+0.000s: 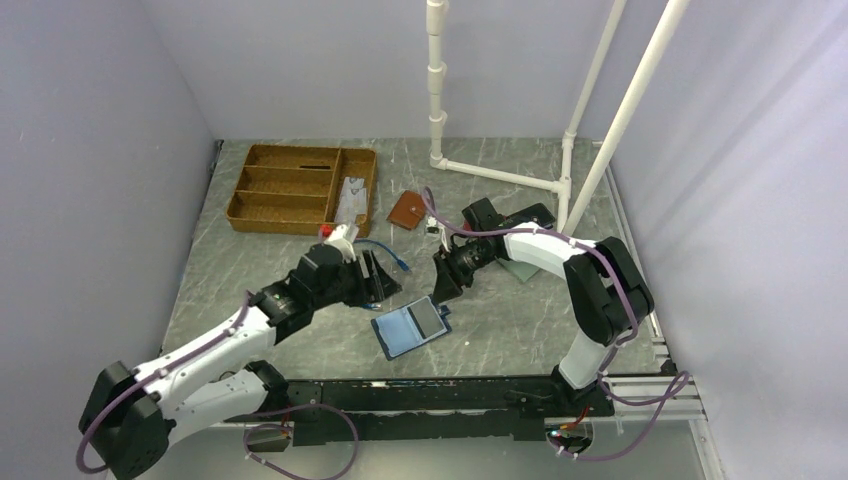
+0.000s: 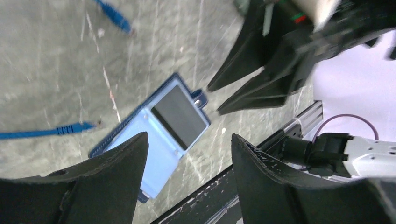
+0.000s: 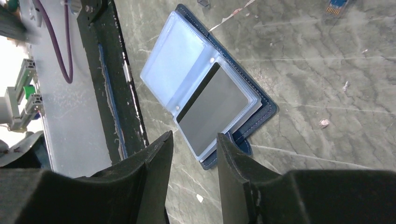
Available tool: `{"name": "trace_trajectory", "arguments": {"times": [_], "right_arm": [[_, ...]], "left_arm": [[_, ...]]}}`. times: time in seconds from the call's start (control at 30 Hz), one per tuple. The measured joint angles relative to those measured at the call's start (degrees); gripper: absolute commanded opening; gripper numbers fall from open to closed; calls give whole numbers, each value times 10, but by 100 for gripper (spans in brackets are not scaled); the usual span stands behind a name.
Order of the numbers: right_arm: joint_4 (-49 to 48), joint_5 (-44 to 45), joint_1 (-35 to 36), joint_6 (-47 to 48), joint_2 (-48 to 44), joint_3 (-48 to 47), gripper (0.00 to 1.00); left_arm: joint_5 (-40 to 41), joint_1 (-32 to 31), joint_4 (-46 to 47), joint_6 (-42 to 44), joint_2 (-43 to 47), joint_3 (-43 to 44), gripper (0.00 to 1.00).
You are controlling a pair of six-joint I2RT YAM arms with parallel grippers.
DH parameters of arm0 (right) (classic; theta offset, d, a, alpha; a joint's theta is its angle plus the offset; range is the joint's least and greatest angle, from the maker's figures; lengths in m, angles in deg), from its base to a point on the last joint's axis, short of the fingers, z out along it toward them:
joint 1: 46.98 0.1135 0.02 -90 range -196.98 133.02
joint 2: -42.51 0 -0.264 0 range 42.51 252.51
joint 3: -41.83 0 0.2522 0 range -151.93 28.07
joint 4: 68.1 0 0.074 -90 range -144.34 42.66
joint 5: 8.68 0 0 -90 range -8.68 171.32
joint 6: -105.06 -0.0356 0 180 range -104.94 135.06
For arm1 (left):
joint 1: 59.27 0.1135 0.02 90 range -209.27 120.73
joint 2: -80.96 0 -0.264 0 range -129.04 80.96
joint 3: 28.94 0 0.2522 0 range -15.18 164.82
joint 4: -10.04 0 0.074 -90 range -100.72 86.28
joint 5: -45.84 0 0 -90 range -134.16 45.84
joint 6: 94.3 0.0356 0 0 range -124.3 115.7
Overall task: Take the credit cards out of the card holder
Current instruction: Remove the credit card from the card holder.
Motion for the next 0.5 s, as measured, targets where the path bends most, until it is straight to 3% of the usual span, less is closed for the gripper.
{"name": "trace_trajectory", "arguments": {"times": [0.17, 0.5], "right_arm": [[-19, 3, 0, -38, 6, 0, 42], [-31, 23, 5, -91, 19, 0, 41]], "left_arm": [[-40, 0, 97, -72, -63, -97, 58], [-70, -7, 214, -146, -188, -104, 46]]}}
